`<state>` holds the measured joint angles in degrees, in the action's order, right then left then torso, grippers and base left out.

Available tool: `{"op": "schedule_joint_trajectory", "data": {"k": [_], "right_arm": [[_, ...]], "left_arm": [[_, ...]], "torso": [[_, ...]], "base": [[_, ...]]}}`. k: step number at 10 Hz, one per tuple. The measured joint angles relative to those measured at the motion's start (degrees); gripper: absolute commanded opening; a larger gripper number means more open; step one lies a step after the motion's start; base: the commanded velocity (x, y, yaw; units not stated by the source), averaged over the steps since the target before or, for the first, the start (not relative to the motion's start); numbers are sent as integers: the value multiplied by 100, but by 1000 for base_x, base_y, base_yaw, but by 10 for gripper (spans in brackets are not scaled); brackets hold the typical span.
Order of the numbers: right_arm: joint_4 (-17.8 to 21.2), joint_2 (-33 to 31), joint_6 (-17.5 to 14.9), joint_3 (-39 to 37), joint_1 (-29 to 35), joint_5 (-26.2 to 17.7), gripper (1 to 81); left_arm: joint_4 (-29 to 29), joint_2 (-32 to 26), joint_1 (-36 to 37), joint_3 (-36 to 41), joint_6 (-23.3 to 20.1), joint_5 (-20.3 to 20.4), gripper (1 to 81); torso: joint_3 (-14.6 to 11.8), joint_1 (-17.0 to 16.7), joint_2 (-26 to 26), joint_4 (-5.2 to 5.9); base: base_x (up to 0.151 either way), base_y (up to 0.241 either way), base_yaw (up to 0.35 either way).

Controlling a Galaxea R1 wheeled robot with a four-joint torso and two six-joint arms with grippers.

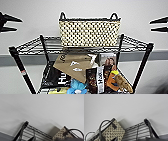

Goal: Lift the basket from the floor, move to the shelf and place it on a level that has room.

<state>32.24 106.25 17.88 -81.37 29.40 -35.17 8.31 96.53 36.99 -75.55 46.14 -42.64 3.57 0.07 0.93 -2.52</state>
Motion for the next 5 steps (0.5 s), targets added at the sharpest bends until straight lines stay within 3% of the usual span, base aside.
{"op": "schedule_joint_trajectory", "data": {"k": [5], "right_arm": [[-394,-405,11,-413,-345,-444,811]], "left_arm": [[-452,-411,-439,-511,-199,-517,811]], "torso": [[-2,0,0,0]], "base": [[0,0,0]]}}
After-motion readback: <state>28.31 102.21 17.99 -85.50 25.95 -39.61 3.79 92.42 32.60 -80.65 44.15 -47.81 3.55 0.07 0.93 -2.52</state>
